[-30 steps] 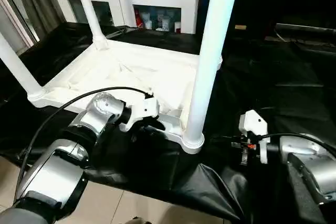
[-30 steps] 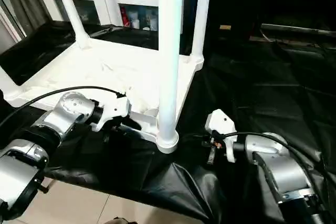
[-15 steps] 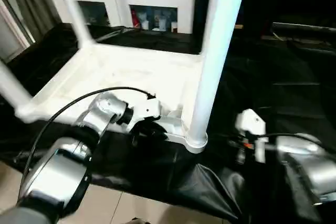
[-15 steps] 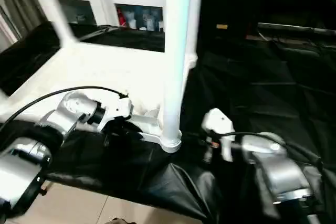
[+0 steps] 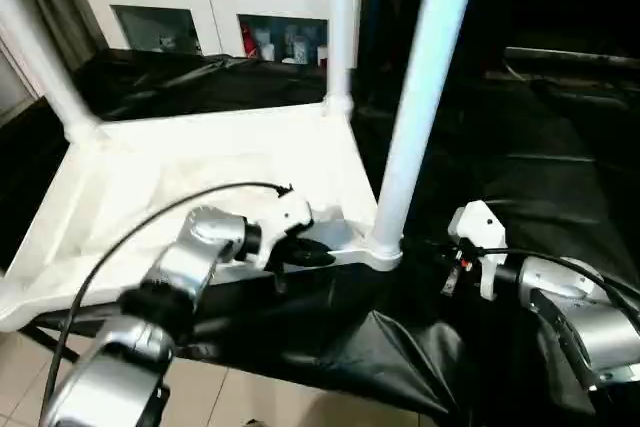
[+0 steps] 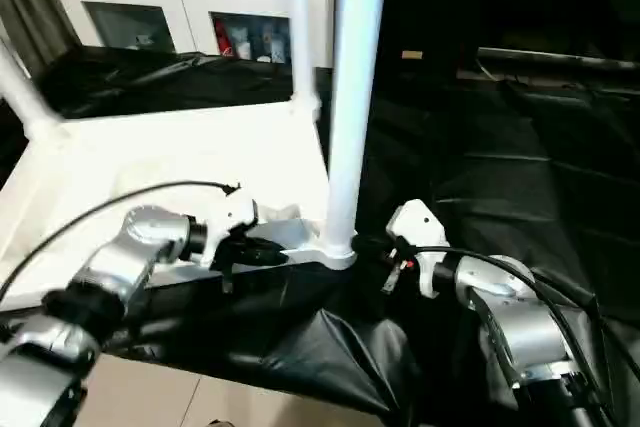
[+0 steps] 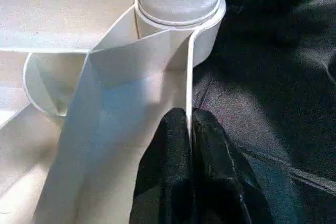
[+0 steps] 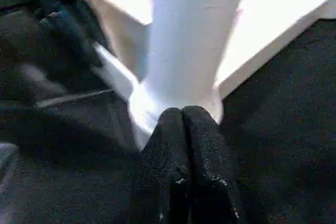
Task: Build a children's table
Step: Rotate table base
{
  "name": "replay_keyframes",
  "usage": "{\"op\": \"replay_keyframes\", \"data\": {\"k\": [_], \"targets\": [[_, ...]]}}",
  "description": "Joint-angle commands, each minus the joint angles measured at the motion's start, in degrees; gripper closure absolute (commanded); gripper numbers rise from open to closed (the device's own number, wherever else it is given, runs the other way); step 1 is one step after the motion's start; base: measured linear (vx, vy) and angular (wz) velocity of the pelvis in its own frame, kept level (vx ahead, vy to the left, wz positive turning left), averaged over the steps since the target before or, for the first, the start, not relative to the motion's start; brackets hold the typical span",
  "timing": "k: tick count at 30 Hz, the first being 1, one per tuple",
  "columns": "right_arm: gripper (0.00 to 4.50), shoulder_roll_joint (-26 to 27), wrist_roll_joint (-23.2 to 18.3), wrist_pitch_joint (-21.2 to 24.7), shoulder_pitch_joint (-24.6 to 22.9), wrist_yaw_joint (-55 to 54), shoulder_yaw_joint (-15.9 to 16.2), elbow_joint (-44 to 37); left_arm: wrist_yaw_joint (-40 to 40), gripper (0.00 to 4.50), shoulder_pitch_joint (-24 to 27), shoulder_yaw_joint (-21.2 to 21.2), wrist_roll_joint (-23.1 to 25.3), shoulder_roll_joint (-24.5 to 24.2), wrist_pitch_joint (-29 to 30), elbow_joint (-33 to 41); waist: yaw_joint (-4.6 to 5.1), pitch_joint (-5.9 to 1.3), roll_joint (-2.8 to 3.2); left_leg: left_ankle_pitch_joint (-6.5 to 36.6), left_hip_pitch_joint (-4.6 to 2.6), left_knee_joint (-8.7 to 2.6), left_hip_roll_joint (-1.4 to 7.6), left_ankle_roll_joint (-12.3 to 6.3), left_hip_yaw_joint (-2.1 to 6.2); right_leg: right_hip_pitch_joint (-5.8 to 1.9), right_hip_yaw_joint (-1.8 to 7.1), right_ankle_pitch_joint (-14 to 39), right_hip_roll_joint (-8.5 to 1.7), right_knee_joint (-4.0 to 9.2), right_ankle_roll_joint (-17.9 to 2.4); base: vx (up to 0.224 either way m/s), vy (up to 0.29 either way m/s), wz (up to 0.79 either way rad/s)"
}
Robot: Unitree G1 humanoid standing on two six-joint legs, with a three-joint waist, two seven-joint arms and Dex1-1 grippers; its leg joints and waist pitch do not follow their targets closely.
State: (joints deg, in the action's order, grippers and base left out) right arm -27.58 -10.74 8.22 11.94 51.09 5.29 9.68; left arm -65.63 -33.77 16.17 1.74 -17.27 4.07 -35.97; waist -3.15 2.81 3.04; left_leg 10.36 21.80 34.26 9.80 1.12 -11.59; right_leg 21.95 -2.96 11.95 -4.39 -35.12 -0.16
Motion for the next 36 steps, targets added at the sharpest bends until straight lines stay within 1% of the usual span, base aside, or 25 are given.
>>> {"op": "replay_keyframes", "data": {"k": [1,2,3,4,5,8,9,11,12,13,15,16,20,21,22,24,25,26,27,28,31,33,34,35,36], "targets": [[4.02,0.1,-0.6,-1.4,0.9,-0.3,-1.1,0.3,0.3,4.5,2.5,1.8,1.1,-0.2,-0.1,-0.6,-0.33,-3.32,-1.8,11.2,-0.9,-4.04,3.72,-4.19,1.98,-1.78,2.6,13.3,-4.59,4.86,-12.4,0.0,0.0,0.0],[4.02,0.1,-0.6,-1.5,0.9,-0.2,-1.1,0.4,0.2,4.5,2.6,1.9,1.2,-0.2,-0.4,-0.4,-0.3,-3.35,-1.75,10.8,-0.87,-4.03,3.74,-4.33,1.93,-1.79,2.61,12.2,-4.53,4.73,-12.5,0.0,0.0,0.0],[3.88,-0.1,-0.3,-2.2,0.7,0.0,-0.9,0.8,0.1,4.5,3.1,2.4,1.4,-0.6,-1.8,0.3,-0.35,-3.44,-1.86,10.1,-0.78,-3.96,3.74,-4.71,1.92,-1.85,2.58,10.5,-4.58,4.57,-12.8,0.0,0.0,0.0],[3.7,-0.1,-0.3,-2.6,0.7,0.0,-0.8,1.0,0.2,4.5,3.2,2.6,1.5,-0.8,-2.1,0.5,-0.28,-3.42,-1.77,10.0,-0.78,-3.98,3.73,-4.89,1.9,-1.85,2.54,9.6,-4.53,4.49,-13.1,0.0,0.0,0.0],[3.7,0.1,-0.6,-2.6,0.7,0.1,-0.8,1.1,0.3,4.5,3.2,2.6,1.6,-0.9,-3.0,0.4,-0.28,-3.4,-1.82,10.0,-0.75,-3.96,3.7,-5.0,1.89,-1.87,2.53,9.4,-4.52,4.52,-13.2,0.0,0.0,0.0],[3.45,0.3,-1.5,-2.3,0.7,1.1,-0.6,0.8,-0.4,4.5,3.2,2.5,1.5,-1.2,-3.9,0.8,-0.29,-3.34,-1.91,10.6,-0.78,-3.94,3.63,-5.0,1.83,-1.92,2.53,10.2,-4.59,4.61,-13.2,0.0,0.0,0.0],[3.35,0.4,-2.3,-1.6,0.2,2.8,0.0,-0.1,-1.6,4.5,3.2,2.0,0.6,-1.1,-4.0,1.2,-0.35,-3.26,-2.04,11.1,-0.72,-3.94,3.62,-4.96,1.85,-1.96,2.53,11.8,-4.69,4.73,-12.9,0.0,0.0,0.0],[3.26,0.4,-3.6,-1.0,-0.5,4.8,0.4,-1.3,-2.6,4.5,3.1,1.7,-0.2,-1.2,-3.2,1.8,-0.37,-3.23,-1.96,11.5,-0.8,-4.03,3.71,-4.83,1.86,-1.87,2.54,12.9,-4.62,4.82,-12.6,0.0,0.0,0.0],[3.02,0.5,-4.1,-0.9,-0.7,5.4,0.3,-1.7,-2.7,4.5,3.0,1.7,-0.2,-1.2,-3.1,2.0,-0.42,-3.21,-1.95,11.7,-0.85,-4.06,3.77,-4.8,1.87,-1.85,2.56,12.9,-4.58,4.8,-12.6,0.0,0.0,0.0],[2.92,0.5,-4.2,-0.9,-0.8,5.6,0.3,-1.8,-2.7,4.5,3.0,1.7,-0.2,-1.2,-3.1,2.0,-0.4,-3.23,-1.9,11.6,-0.84,-4.14,3.8,-4.59,1.92,-1.77,2.54,12.7,-4.58,4.73,-12.8,0.0,0.0,0.0],[2.87,0.1,-4.6,-1.0,-0.9,6.3,0.7,-2.3,-3.6,4.5,3.0,2.1,-0.4,-1.5,-2.7,1.9,-0.4,-3.22,-1.91,11.8,-0.87,-4.13,3.79,-4.4,1.9,-1.75,2.55,12.7,-4.57,4.73,-12.8,0.0,0.0,0.0],[2.83,-0.2,-4.1,-1.5,-0.8,6.0,0.7,-2.0,-3.8,4.5,3.0,2.1,-0.6,-1.5,-2.6,1.9,-0.37,-3.25,-1.96,11.7,-0.84,-4.09,3.75,-4.27,1.88,-1.82,2.58,12.4,-4.61,4.72,-12.9,0.0,0.0,0.0],[2.37,0.1,-3.3,-2.2,-0.2,4.7,0.5,-0.9,-4.1,4.5,3.1,1.9,-1.2,-1.3,-2.2,2.0,-0.39,-3.26,-2.0,11.3,-0.86,-4.08,3.72,-4.2,1.87,-1.8,2.58,12.3,-4.66,4.71,-12.9,0.0,0.0,0.0],[2.37,0.4,-3.2,-2.2,0.0,4.8,0.4,-0.7,-4.5,4.5,3.2,1.7,-1.5,-1.2,-1.8,2.3,-0.39,-3.28,-2.06,11.1,-0.85,-4.05,3.7,-4.33,1.86,-1.8,2.56,11.9,-4.6,4.65,-13.0,0.0,0.0,0.0],[2.13,0.5,-3.2,-2.2,0.0,4.9,0.4,-0.7,-4.6,4.5,3.2,1.7,-1.6,-1.2,-1.7,2.4,-0.43,-3.3,-2.04,10.9,-0.86,-4.02,3.68,-4.39,1.85,-1.81,2.57,11.8,-4.62,4.63,-13.0,0.0,0.0,0.0],[2.05,1.7,-1.8,-2.8,0.6,3.2,0.9,-0.3,-4.7,4.5,3.1,1.7,-1.6,-1.2,-1.5,2.5,-0.45,-3.28,-2.04,10.5,-0.79,-4.05,3.7,-4.52,1.87,-1.78,2.55,11.6,-4.64,4.58,-13.1,0.0,0.0,0.0],[1.93,2.2,-0.8,-3.7,1.0,2.2,1.2,0.2,-4.7,4.5,3.1,1.5,-1.6,-1.2,-1.3,2.4,-0.38,-3.34,-2.2,10.3,-0.8,-4.0,3.66,-4.46,1.81,-1.7,2.54,11.4,-4.61,4.56,-13.0,0.0,0.0,0.0],[1.82,2.2,-0.8,-3.7,1.0,2.2,1.2,0.2,-4.7,4.5,3.1,1.5,-1.6,-1.2,-1.3,2.4,-0.37,-3.31,-2.08,10.3,-0.85,-4.03,3.63,-4.39,1.84,-1.7,2.51,11.5,-4.59,4.55,-13.1,0.0,0.0,0.0],[1.82,2.8,-0.2,-4.0,1.6,1.3,1.5,0.8,-4.6,4.5,3.1,1.4,-1.5,-1.2,-1.3,2.4,-0.4,-3.29,-2.04,10.5,-0.9,-4.06,3.72,-4.25,1.84,-1.66,2.55,11.7,-4.59,4.55,-13.1,0.0,0.0,0.0],[1.61,3.0,-0.3,-3.7,1.8,1.1,1.5,1.0,-4.5,4.5,3.1,1.4,-1.4,-1.2,-1.4,2.4,-0.33,-3.27,-2.02,10.8,-0.88,-4.1,3.65,-4.11,1.86,-1.72,2.53,12.0,-4.61,4.57,-13.1,0.0,0.0,0.0],[1.61,3.9,-0.4,-3.2,2.7,0.6,1.9,1.6,-4.5,4.5,3.1,1.5,-1.4,-1.2,-1.2,2.5,-0.38,-3.3,-2.11,10.7,-0.92,-4.1,3.72,-4.07,1.83,-1.72,2.6,11.7,-4.61,4.54,-13.0,0.0,0.0,0.0],[1.61,4.1,-0.7,-2.8,2.8,1.1,2.1,1.8,-4.5,4.5,3.0,1.5,-1.4,-1.2,-1.2,2.5,-0.41,-3.31,-2.04,10.5,-0.88,-4.09,3.72,-4.12,1.84,-1.75,2.6,11.2,-4.63,4.48,-13.1,0.0,0.0,0.0],[1.85,4.2,-0.8,-2.6,3.0,1.6,2.2,2.1,-4.5,4.5,3.0,1.5,-1.4,-1.3,-1.1,2.5,-0.41,-3.36,-2.15,10.3,-0.86,-4.03,3.69,-4.19,1.81,-1.81,2.61,10.8,-4.64,4.43,-13.2,0.0,0.0,0.0],[1.93,4.4,-0.9,-2.6,3.2,2.0,2.2,2.4,-4.4,4.5,3.0,1.5,-1.3,-1.3,-1.1,2.4,-0.44,-3.35,-2.15,10.1,-0.79,-3.99,3.65,-4.38,1.8,-1.85,2.61,10.5,-4.63,4.4,-13.2,0.0,0.0,0.0],[1.94,4.5,-0.9,-2.9,3.5,2.1,2.3,2.8,-4.3,4.5,3.0,1.4,-1.3,-1.3,-1.1,2.4,-0.44,-3.32,-2.35,10.1,-0.78,-3.99,3.66,-4.47,1.77,-1.85,2.61,10.5,-4.66,4.43,-13.2,0.0,0.0,0.0]]}}
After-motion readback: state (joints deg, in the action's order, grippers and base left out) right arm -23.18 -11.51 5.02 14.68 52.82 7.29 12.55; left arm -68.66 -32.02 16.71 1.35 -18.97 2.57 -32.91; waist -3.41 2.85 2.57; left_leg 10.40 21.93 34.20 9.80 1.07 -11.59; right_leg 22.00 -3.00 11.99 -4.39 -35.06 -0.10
